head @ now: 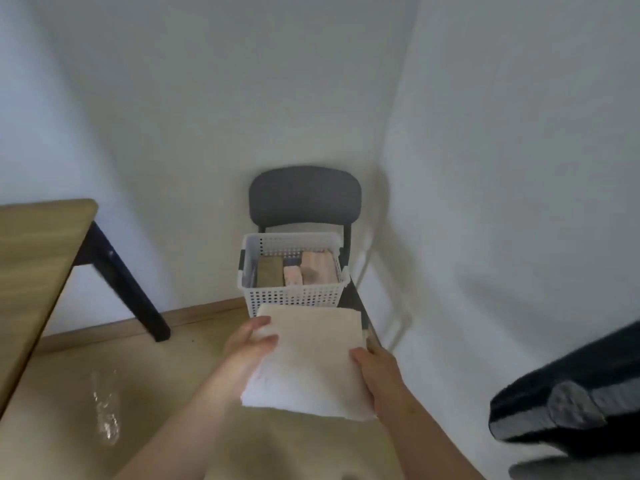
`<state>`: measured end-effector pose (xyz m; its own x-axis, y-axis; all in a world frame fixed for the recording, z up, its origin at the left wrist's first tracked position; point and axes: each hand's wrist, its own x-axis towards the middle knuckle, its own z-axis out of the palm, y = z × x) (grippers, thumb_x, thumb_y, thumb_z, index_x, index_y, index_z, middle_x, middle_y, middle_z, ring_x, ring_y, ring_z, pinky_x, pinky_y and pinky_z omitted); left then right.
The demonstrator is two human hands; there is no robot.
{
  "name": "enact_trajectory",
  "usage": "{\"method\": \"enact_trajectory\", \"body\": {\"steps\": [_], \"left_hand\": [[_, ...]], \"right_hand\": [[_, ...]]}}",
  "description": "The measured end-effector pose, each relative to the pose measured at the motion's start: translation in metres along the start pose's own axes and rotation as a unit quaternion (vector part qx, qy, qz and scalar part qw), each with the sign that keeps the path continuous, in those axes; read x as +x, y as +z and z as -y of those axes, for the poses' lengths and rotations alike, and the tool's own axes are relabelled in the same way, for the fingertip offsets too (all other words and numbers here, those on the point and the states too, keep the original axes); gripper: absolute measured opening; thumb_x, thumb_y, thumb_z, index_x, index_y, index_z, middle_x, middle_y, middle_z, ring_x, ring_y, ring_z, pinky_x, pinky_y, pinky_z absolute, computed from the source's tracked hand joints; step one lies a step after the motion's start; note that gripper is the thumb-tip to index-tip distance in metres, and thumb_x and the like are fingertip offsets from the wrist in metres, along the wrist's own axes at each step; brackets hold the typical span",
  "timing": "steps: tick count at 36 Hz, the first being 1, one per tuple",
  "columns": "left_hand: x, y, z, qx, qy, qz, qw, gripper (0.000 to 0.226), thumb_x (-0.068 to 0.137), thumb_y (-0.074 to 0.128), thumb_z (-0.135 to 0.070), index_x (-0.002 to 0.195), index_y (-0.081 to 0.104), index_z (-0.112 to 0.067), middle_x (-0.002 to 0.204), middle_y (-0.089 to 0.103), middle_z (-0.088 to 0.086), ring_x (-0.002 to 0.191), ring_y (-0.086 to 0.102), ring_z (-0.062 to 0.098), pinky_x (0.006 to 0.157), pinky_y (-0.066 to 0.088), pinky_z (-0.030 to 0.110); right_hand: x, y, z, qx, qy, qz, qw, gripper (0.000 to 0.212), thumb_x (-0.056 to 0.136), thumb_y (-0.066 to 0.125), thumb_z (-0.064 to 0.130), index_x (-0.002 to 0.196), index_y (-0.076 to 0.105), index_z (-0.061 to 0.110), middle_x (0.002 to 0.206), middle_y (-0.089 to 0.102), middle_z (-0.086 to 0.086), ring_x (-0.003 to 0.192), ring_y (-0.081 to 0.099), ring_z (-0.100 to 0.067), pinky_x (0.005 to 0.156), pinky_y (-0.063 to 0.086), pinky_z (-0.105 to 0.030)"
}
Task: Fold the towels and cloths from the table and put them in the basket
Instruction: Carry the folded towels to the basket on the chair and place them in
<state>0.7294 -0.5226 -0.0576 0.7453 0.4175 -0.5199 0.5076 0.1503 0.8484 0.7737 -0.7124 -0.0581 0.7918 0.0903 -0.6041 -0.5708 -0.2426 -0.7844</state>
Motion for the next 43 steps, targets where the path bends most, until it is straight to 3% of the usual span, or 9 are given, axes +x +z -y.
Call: {"method": "enact_trajectory", "body": {"steps": [3,7,11,17,21,26,29,35,43], "left_hand": [[0.046,0.018,-0.019,0.004,0.003,-0.027,1.000,0.026,0.088,0.061,-0.009,0.108,0.056,-0.025,0.112,0.057,0.007,0.082,0.058,0.022,0.071,0.049,0.032],[0.099,0.041,-0.045,0.029,0.006,-0.061,0.998,0.028,0.091,0.057,-0.013,0.115,0.053,-0.026,0.116,0.043,0.005,0.085,0.050,0.020,0.077,0.040,0.032],[0.140,0.049,-0.065,0.037,-0.012,-0.076,0.996,0.033,0.091,0.057,-0.011,0.121,0.052,-0.024,0.120,0.045,0.008,0.090,0.052,0.023,0.079,0.044,0.034],[0.208,0.039,-0.085,0.093,-0.016,-0.126,0.988,0.038,0.092,0.055,-0.014,0.127,0.049,-0.026,0.121,0.043,0.002,0.097,0.045,0.020,0.079,0.038,0.033],[0.260,0.029,-0.089,0.131,-0.038,-0.114,0.984,0.042,0.094,0.051,-0.019,0.132,0.040,-0.031,0.123,0.043,0.002,0.098,0.044,0.019,0.082,0.039,0.038],[0.322,0.019,-0.080,0.174,-0.049,-0.108,0.978,0.048,0.095,0.049,-0.018,0.138,0.032,-0.032,0.132,0.044,0.007,0.098,0.043,0.018,0.087,0.041,0.041],[0.349,0.014,-0.072,0.205,-0.059,-0.099,0.972,0.048,0.096,0.046,-0.017,0.138,0.030,-0.033,0.133,0.042,0.008,0.100,0.043,0.019,0.091,0.043,0.043],[0.370,0.014,-0.054,0.298,-0.068,-0.065,0.950,0.059,0.095,0.044,-0.015,0.144,0.016,-0.031,0.150,0.017,0.003,0.127,0.036,0.026,0.098,0.042,0.044],[0.379,0.013,-0.036,0.422,-0.132,-0.001,0.897,0.066,0.096,0.043,-0.017,0.148,0.004,-0.022,0.154,0.003,0.011,0.132,0.035,0.030,0.102,0.041,0.041]], "right_hand": [[0.055,-0.005,0.027,-0.060,-0.007,0.001,0.998,0.015,0.088,0.049,0.020,0.098,0.057,0.013,0.094,0.061,-0.007,0.084,0.058,-0.023,0.082,0.050,-0.037],[0.126,-0.007,0.067,-0.090,-0.010,0.029,0.996,0.018,0.089,0.048,0.016,0.105,0.054,0.011,0.097,0.056,-0.006,0.087,0.053,-0.023,0.075,0.043,-0.031],[0.179,0.000,0.100,-0.109,0.004,0.053,0.993,0.029,0.087,0.048,0.013,0.115,0.055,0.005,0.102,0.057,-0.007,0.094,0.054,-0.026,0.081,0.044,-0.033],[0.243,0.033,0.132,-0.124,0.024,0.108,0.986,0.024,0.092,0.047,0.012,0.115,0.050,0.009,0.095,0.050,-0.002,0.086,0.048,-0.018,0.077,0.039,-0.029],[0.283,0.059,0.140,-0.131,0.054,0.113,0.984,0.018,0.094,0.045,0.014,0.112,0.044,0.016,0.108,0.046,-0.004,0.099,0.042,-0.021,0.091,0.038,-0.037],[0.332,0.093,0.135,-0.152,0.074,0.098,0.981,0.014,0.094,0.044,0.015,0.106,0.042,0.022,0.101,0.043,0.001,0.098,0.041,-0.019,0.088,0.037,-0.034],[0.356,0.112,0.126,-0.168,0.083,0.088,0.978,0.025,0.094,0.045,0.014,0.117,0.051,0.018,0.102,0.048,0.001,0.098,0.044,-0.018,0.085,0.038,-0.032],[0.392,0.138,0.103,-0.242,0.145,0.083,0.956,0.027,0.094,0.045,0.028,0.118,0.052,0.019,0.108,0.053,-0.001,0.095,0.050,-0.021,0.087,0.046,-0.040],[0.402,0.147,0.088,-0.255,0.190,0.107,0.942,0.035,0.097,0.043,0.021,0.130,0.043,0.013,0.130,0.049,-0.007,0.109,0.048,-0.024,0.094,0.043,-0.040]]}}
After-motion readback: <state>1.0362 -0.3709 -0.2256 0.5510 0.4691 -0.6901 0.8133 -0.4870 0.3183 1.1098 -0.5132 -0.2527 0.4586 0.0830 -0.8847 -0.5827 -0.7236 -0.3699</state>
